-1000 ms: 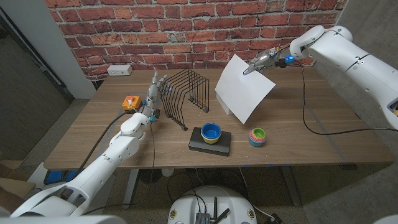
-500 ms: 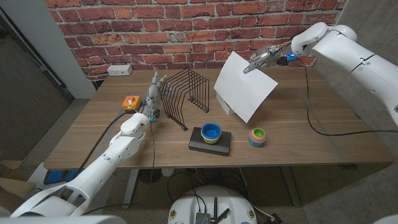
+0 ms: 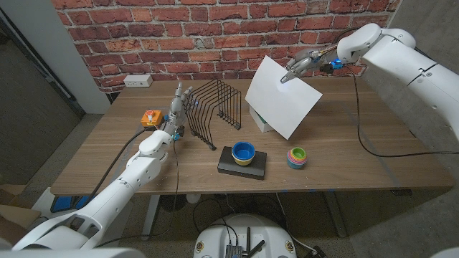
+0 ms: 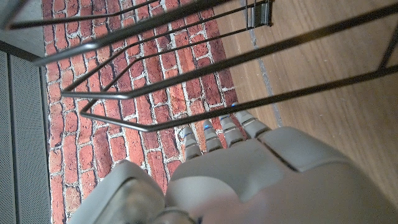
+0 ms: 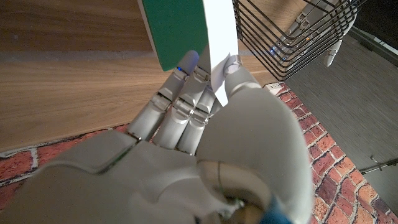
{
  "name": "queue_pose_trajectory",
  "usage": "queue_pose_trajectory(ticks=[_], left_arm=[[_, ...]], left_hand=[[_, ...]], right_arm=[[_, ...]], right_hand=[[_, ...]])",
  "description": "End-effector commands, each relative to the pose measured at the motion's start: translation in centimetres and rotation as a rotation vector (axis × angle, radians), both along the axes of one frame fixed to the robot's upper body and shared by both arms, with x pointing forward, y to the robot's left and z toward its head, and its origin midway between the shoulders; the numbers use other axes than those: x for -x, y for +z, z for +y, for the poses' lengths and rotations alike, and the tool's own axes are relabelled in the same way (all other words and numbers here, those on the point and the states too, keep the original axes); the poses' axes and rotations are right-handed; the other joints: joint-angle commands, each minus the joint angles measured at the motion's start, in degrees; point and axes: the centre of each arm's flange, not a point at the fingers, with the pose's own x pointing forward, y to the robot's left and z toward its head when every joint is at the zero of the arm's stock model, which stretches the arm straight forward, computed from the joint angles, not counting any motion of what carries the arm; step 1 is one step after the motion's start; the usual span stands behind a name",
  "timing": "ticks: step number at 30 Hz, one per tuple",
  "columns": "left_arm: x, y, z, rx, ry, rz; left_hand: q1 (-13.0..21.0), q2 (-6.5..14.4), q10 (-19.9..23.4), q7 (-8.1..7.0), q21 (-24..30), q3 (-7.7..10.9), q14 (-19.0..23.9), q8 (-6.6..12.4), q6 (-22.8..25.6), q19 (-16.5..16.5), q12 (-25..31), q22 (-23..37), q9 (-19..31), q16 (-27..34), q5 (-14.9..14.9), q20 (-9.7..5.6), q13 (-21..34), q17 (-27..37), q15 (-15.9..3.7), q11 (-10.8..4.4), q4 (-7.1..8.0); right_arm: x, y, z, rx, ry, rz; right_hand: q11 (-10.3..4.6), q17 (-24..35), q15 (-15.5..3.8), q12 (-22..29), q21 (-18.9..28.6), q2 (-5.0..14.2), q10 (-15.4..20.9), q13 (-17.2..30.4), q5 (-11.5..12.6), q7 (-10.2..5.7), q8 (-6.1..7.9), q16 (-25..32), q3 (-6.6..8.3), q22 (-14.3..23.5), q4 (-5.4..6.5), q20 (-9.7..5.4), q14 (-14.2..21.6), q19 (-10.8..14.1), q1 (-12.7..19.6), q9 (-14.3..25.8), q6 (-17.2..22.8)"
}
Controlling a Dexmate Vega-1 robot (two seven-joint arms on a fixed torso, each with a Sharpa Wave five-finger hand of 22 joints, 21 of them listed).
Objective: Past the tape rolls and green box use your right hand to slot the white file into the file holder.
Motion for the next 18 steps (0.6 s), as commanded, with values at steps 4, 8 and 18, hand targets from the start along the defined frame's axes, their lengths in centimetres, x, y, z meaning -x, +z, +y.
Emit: queue_pose_trajectory(ticks=[4,8,18], left_arm=[[0.0,0.0,0.0,0.000,0.000,0.000],[0.0,0.0,0.0,0.000,0.000,0.000],[0.0,0.0,0.0,0.000,0.000,0.000]], left_hand=[[-0.03,0.39,-0.11,-0.51,0.39,0.06,0.29,0.34,-0.10,0.43,0.37,0.28,0.28,0.34,0.37,0.06,0.31,0.13,-0.31,-0.45,0.28],[-0.03,0.39,-0.11,-0.51,0.40,0.06,0.30,0.34,-0.09,0.46,0.37,0.28,0.28,0.34,0.37,0.06,0.31,0.13,-0.31,-0.45,0.28],[-0.03,0.40,-0.09,-0.51,0.39,0.06,0.30,0.34,-0.10,0.43,0.38,0.28,0.28,0.34,0.37,0.07,0.31,0.13,-0.25,-0.36,0.28]], right_arm=[[1.1,0.9,0.6,0.058,0.026,-0.082],[1.6,1.1,0.8,0.081,0.026,-0.111],[3.1,1.8,1.4,0.157,0.002,-0.167]], right_hand=[[-2.25,0.46,-0.12,0.14,0.61,0.88,2.34,0.53,-0.18,-0.91,-0.13,-0.78,-0.08,0.21,0.25,-3.67,-1.07,-0.57,1.51,0.24,0.33],[-2.24,0.78,-0.18,0.13,0.70,0.94,2.22,0.93,-0.20,-2.24,-0.06,-1.11,-0.27,0.25,0.32,-3.65,-1.68,-1.11,1.52,0.24,0.80],[-2.30,1.27,-0.19,-0.06,0.87,1.14,1.88,1.48,-0.20,-3.76,-0.19,-1.96,-0.59,0.34,0.47,-3.58,-3.20,-2.10,1.39,0.20,1.00]])
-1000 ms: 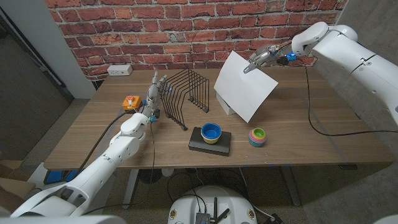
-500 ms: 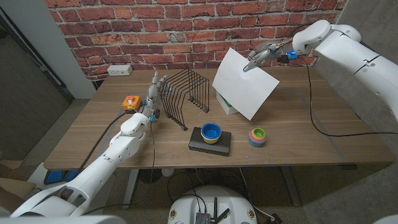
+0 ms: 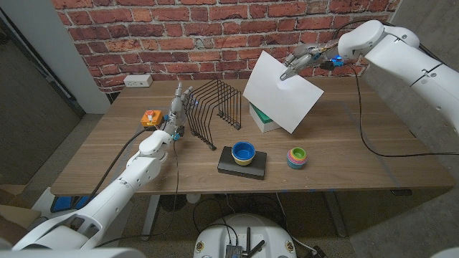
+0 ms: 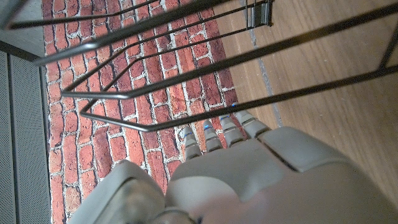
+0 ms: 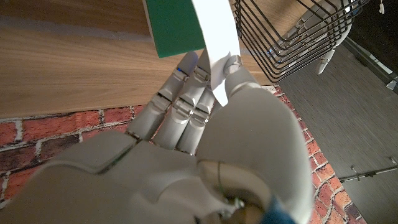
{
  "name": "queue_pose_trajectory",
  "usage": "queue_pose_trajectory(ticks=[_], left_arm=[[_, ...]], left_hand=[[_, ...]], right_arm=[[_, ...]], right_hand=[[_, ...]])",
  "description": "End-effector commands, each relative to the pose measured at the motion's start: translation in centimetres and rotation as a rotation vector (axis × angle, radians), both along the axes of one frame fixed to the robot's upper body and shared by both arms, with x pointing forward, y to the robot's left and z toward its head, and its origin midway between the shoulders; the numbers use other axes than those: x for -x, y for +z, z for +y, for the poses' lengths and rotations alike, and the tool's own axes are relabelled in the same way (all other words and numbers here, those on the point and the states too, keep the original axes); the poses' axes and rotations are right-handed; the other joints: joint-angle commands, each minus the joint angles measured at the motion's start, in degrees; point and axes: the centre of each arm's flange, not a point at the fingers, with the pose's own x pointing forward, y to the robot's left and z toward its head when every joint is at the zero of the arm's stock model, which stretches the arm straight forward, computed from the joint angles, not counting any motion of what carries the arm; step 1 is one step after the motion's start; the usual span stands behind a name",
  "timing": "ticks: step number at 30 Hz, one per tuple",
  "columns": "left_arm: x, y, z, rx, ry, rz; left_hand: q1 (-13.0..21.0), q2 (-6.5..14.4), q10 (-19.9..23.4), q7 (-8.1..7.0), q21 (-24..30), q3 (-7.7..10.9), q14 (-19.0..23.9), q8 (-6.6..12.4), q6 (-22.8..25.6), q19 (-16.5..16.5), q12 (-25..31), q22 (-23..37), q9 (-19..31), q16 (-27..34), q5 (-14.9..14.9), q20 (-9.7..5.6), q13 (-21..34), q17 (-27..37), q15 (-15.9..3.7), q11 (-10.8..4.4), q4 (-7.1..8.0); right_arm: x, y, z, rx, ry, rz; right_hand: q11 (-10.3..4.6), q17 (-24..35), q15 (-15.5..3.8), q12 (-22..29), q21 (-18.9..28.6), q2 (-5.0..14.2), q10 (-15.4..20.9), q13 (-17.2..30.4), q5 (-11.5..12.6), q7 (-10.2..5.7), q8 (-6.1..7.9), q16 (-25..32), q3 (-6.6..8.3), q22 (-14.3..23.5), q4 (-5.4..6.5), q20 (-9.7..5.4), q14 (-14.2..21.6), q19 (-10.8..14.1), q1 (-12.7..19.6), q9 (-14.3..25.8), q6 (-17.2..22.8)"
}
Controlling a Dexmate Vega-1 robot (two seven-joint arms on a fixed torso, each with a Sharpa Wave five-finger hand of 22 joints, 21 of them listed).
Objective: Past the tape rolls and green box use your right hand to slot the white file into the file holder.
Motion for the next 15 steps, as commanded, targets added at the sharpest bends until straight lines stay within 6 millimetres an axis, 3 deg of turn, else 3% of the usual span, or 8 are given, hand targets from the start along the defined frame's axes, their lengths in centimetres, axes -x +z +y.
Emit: queue_pose_trajectory(ticks=[1,15], left_arm=[[0.0,0.0,0.0,0.000,0.000,0.000],[0.0,0.1,0.0,0.000,0.000,0.000]], left_hand=[[-0.03,0.40,-0.04,-0.51,0.39,0.06,0.34,0.34,-0.09,0.44,0.40,0.28,0.28,0.36,0.37,0.06,0.31,0.13,-0.21,-0.37,0.28],[-0.04,0.41,-0.06,-0.51,0.39,0.05,0.28,0.33,-0.11,0.42,0.39,0.28,0.28,0.34,0.37,0.07,0.31,0.13,-0.23,-0.40,0.28]], right_arm=[[2.1,0.9,1.0,0.087,-0.012,-0.076],[3.8,1.7,2.2,0.162,-0.029,-0.147]], right_hand=[[-2.17,0.27,-1.15,-0.05,0.43,1.15,1.97,0.51,-0.02,-0.83,-0.20,-0.52,-0.29,0.27,0.17,-4.05,-2.01,-0.45,1.40,0.20,0.19],[-2.14,1.28,-1.18,-0.62,0.85,1.67,1.12,1.06,-0.02,-2.20,-0.42,-1.25,-0.70,0.37,0.25,-4.00,-3.51,-1.54,1.38,0.08,0.61]])
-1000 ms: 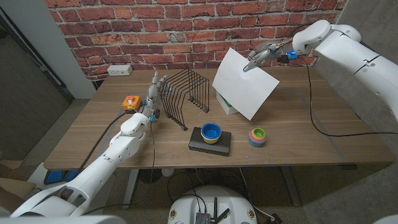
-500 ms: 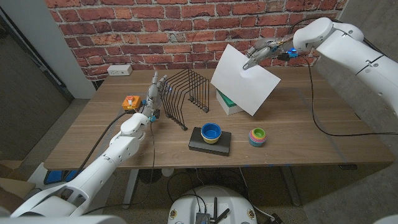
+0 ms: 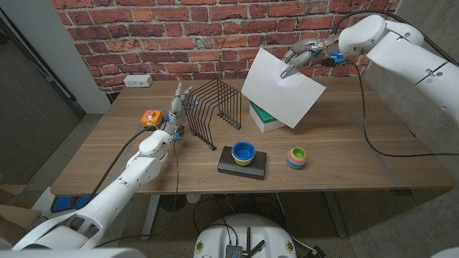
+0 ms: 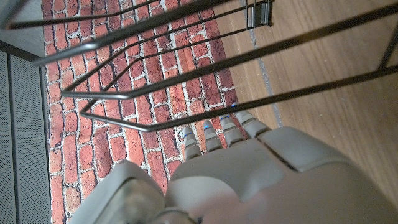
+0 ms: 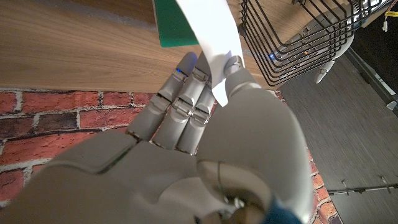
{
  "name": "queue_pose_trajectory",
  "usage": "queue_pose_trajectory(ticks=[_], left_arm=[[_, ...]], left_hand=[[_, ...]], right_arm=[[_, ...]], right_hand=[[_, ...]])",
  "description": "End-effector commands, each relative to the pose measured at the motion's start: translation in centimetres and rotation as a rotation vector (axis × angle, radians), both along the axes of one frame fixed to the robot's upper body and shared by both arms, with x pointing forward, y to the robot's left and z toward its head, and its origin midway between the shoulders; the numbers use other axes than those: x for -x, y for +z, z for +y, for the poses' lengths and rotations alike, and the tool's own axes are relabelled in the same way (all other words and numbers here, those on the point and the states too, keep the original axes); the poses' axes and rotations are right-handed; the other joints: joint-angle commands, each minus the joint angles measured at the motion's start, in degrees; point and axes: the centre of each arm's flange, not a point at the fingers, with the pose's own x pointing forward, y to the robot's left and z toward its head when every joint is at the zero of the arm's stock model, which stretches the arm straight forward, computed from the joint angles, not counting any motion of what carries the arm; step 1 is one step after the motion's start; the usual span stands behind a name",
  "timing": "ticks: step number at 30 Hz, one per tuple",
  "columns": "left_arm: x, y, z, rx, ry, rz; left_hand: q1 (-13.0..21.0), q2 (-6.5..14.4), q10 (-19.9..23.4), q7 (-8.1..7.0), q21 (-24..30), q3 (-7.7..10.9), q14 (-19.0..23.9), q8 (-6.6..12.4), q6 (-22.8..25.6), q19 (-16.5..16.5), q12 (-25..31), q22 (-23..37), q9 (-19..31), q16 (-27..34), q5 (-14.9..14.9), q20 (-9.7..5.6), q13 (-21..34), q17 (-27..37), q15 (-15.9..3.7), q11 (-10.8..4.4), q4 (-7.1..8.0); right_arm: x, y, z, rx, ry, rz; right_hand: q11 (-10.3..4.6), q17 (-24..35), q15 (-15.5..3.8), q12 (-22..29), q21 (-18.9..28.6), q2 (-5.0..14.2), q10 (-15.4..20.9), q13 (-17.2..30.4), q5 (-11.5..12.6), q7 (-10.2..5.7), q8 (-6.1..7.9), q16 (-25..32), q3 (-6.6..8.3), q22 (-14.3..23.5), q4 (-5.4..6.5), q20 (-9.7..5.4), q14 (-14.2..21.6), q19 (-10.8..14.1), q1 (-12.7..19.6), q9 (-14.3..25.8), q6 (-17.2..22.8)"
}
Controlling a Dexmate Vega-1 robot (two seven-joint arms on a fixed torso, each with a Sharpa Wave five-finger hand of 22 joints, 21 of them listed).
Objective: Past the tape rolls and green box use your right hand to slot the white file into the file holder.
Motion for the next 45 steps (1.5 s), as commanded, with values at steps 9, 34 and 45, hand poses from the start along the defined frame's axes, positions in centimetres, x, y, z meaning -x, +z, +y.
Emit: queue_pose_trajectory(ticks=[9,34,45], left_arm=[[0.0,0.1,0.1,0.000,0.000,0.000],[0.0,0.2,0.1,-0.001,0.000,0.000],[0.0,0.1,0.1,-0.001,0.000,0.000]], left_hand=[[-0.04,0.40,-0.04,-0.51,0.41,0.05,0.32,0.33,-0.13,0.48,0.40,0.28,0.28,0.35,0.36,-0.02,0.31,0.13,-0.28,-0.38,0.29],[-0.04,0.41,-0.05,-0.51,0.41,0.05,0.29,0.34,-0.11,0.46,0.40,0.28,0.28,0.34,0.36,0.00,0.31,0.13,-0.34,-0.37,0.29],[-0.04,0.41,-0.06,-0.51,0.41,0.05,0.31,0.35,-0.08,0.46,0.39,0.28,0.28,0.35,0.36,0.03,0.31,0.13,-0.30,-0.39,0.29]], right_arm=[[2.4,1.5,2.3,0.162,-0.026,-0.117],[4.6,2.0,3.3,0.326,-0.045,-0.315],[5.3,2.3,3.4,0.345,0.016,-0.400]], right_hand=[[-1.78,1.20,-1.46,-0.68,0.89,1.93,1.55,0.74,0.21,-1.09,-0.08,-0.87,-0.73,0.22,-0.02,-4.37,-1.56,-1.12,1.43,-0.02,1.24],[-1.82,4.30,-1.48,-2.13,3.36,2.61,2.40,1.33,0.31,-1.94,-0.94,-2.43,-2.15,-0.10,-0.02,-4.28,-2.66,-2.60,1.38,-0.37,2.06],[-1.82,5.47,-1.49,-2.82,4.78,2.77,2.69,1.87,0.37,-2.02,-1.44,-3.46,-2.63,-0.31,-0.06,-4.27,-2.63,-3.28,1.50,-0.44,2.38]])
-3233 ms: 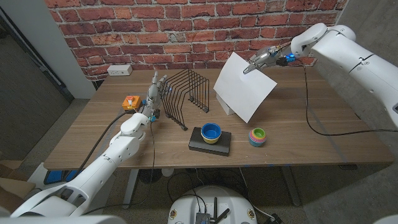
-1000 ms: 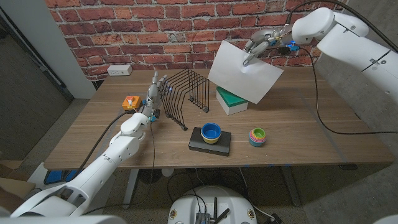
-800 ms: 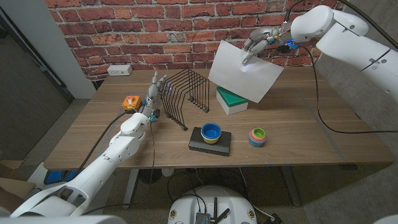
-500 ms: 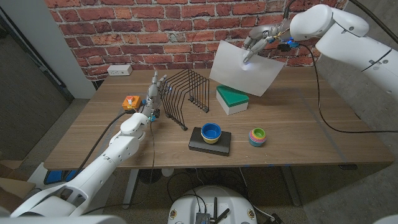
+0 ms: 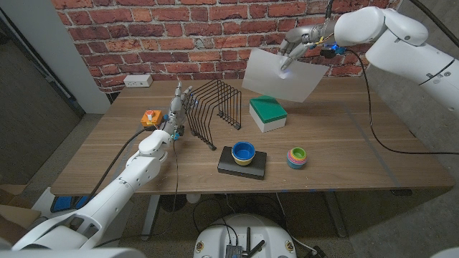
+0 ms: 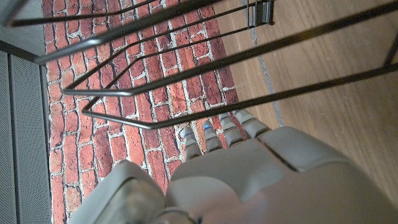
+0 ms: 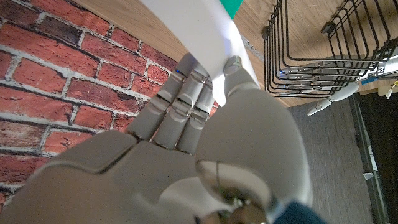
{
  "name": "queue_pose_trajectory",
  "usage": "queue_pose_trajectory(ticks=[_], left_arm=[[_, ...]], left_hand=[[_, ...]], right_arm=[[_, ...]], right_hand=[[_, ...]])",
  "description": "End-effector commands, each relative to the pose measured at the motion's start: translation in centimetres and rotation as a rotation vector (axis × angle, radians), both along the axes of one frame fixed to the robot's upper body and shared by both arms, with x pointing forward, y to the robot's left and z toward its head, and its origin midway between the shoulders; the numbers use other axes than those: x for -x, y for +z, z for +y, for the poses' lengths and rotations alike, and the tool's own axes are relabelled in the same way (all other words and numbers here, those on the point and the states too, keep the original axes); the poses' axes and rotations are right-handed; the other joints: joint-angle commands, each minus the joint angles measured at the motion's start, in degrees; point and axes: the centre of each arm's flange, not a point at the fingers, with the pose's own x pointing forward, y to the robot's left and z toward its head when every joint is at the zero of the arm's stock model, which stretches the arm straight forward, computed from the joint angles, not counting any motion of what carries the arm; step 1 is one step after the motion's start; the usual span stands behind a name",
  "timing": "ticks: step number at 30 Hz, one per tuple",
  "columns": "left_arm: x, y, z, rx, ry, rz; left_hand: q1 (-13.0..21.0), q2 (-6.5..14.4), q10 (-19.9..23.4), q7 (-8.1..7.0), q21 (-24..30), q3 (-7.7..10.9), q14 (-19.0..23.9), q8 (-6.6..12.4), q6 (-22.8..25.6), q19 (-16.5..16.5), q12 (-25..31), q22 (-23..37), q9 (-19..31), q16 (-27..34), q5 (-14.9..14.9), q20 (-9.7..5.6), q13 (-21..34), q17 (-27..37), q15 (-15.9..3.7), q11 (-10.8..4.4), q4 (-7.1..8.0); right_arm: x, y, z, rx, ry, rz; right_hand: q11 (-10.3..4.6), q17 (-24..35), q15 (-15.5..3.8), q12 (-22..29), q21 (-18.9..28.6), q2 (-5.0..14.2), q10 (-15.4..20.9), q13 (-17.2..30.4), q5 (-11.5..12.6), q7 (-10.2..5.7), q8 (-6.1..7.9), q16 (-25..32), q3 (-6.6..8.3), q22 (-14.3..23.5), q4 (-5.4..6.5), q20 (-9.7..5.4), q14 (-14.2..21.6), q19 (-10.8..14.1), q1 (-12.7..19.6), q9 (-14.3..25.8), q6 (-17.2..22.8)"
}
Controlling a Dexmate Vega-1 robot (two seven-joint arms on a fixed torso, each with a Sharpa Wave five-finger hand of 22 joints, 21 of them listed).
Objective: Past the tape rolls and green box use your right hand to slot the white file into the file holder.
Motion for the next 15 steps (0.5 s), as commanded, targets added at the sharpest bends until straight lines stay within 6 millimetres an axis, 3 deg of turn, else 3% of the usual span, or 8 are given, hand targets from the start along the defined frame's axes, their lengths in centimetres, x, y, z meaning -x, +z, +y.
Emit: queue_pose_trajectory(ticks=[1,15], left_arm=[[-0.1,0.0,0.0,0.000,0.000,0.000],[-0.1,0.0,0.0,0.000,0.000,0.000]], left_hand=[[-0.04,0.41,-0.07,-0.51,0.41,0.05,0.31,0.35,-0.07,0.46,0.39,0.28,0.28,0.35,0.36,0.06,0.31,0.13,-0.28,-0.39,0.29],[-0.03,0.42,-0.10,-0.51,0.39,0.05,0.30,0.33,-0.14,0.43,0.38,0.28,0.28,0.34,0.36,0.08,0.31,0.13,-0.29,-0.41,0.29]], right_arm=[[0.8,0.3,0.0,0.035,0.070,-0.082],[2.2,1.6,0.7,0.097,0.179,-0.159]], right_hand=[[-2.05,0.63,-2.51,-0.55,0.87,1.60,2.42,0.46,0.33,-0.11,-0.24,-0.45,-0.28,0.10,-0.06,-5.00,-0.37,-0.36,0.94,-0.02,0.44],[-2.07,1.79,-2.52,-1.44,2.60,1.75,2.72,1.00,0.32,-0.11,-0.81,-1.70,-0.67,-0.12,-0.07,-5.01,-0.16,-1.21,1.08,-0.01,0.86]])
